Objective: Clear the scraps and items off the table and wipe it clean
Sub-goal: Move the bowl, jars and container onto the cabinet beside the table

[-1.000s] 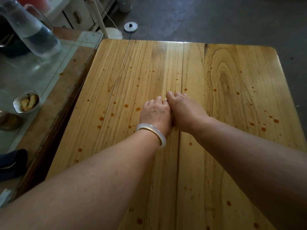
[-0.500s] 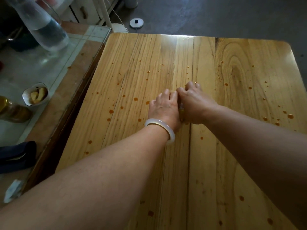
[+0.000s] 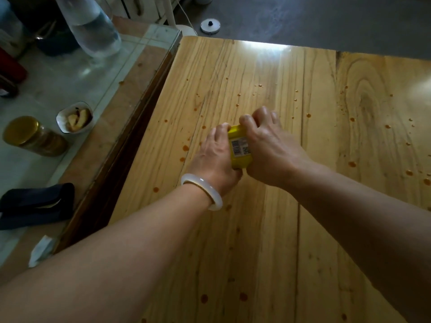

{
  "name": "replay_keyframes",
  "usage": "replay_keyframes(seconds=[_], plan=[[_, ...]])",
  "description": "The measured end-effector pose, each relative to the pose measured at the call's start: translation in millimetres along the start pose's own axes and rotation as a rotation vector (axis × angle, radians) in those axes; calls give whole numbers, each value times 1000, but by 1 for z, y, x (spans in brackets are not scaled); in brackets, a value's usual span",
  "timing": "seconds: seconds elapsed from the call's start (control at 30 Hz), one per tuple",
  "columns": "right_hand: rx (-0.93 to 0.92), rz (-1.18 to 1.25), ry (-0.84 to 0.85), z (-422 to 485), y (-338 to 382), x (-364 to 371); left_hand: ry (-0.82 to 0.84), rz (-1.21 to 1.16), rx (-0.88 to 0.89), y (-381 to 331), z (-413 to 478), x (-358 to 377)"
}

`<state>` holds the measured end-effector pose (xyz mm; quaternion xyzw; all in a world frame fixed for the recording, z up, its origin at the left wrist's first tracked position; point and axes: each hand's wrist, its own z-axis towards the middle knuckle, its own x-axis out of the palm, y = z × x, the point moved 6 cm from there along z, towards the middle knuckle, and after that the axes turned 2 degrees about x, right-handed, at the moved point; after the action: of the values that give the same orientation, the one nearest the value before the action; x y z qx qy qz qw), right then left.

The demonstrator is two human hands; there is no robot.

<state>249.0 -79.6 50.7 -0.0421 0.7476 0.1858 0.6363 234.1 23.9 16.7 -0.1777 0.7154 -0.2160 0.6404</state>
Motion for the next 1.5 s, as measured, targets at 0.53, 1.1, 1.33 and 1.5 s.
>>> replay_keyframes(seconds=[0.53,1.1,1.33,1.5], plan=[[526,1125,362,69,162,48,-266,-268,-297,187,-48,-128],[640,1328,511,162,315,178,-277,-415,-597,372,-45,-142],[757,1308,503,176,333,208,-201,-486,-663,408,-37,-131],[917,1289,481,184,338,208,-248,-566,-708,424,-37,-128]])
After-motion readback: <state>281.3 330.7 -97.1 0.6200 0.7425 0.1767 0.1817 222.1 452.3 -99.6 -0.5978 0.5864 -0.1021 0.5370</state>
